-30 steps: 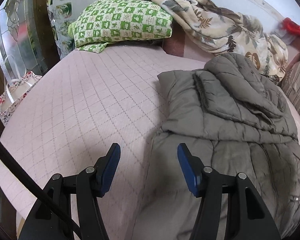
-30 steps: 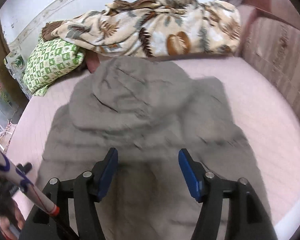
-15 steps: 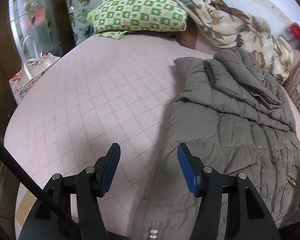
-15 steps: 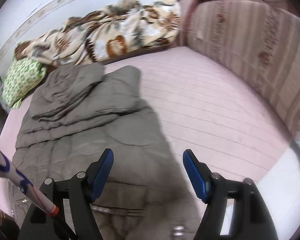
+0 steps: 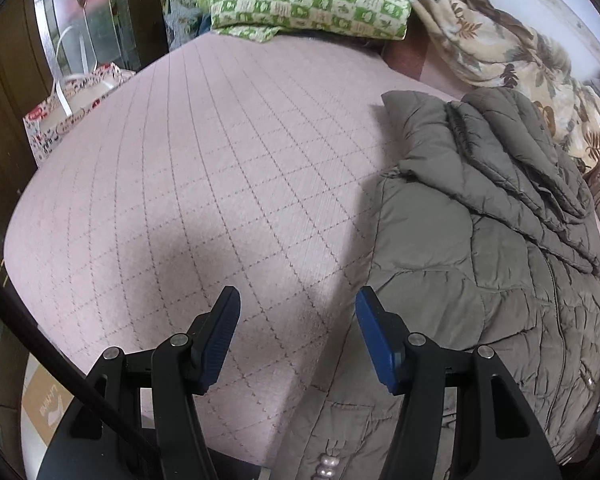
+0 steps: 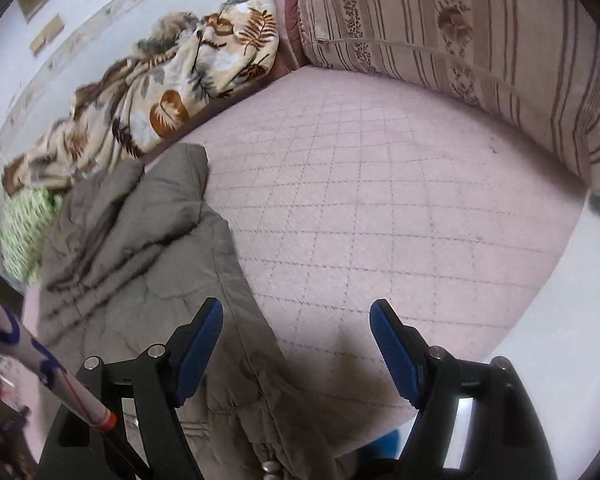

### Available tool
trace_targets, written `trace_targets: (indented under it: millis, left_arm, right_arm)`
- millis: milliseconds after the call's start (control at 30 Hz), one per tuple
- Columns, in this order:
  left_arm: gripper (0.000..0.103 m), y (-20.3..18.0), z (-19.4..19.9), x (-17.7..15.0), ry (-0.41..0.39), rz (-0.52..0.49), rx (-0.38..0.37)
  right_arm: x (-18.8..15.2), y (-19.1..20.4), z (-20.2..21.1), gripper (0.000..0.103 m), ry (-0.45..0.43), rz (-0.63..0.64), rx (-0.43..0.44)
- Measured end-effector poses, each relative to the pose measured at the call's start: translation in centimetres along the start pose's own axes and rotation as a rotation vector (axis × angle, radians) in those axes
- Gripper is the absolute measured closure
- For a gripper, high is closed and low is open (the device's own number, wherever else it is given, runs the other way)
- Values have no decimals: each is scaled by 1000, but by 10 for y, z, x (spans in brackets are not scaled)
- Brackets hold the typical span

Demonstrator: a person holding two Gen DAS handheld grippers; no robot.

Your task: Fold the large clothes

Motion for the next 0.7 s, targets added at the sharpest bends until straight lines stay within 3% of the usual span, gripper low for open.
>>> trace_targets:
  millis: [433,700]
  left_arm:
    - [44,8,-23,-3,37,30,-75]
    - [43,10,-32,-7,57,58,-148]
  right_arm:
    - [7,9,-28,13,43,3,20]
    - [7,-1,-52,12,143,-75,62]
Point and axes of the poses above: each gripper's, at about its wrist camera, not at the fingertips, and z roughly against the way its jaws point, y to its left, x to its top, the point moved 8 cm from there along -z, roughly the way its jaws point, and after that the axes turned 8 degrees about -x, right-handed, at the moved point
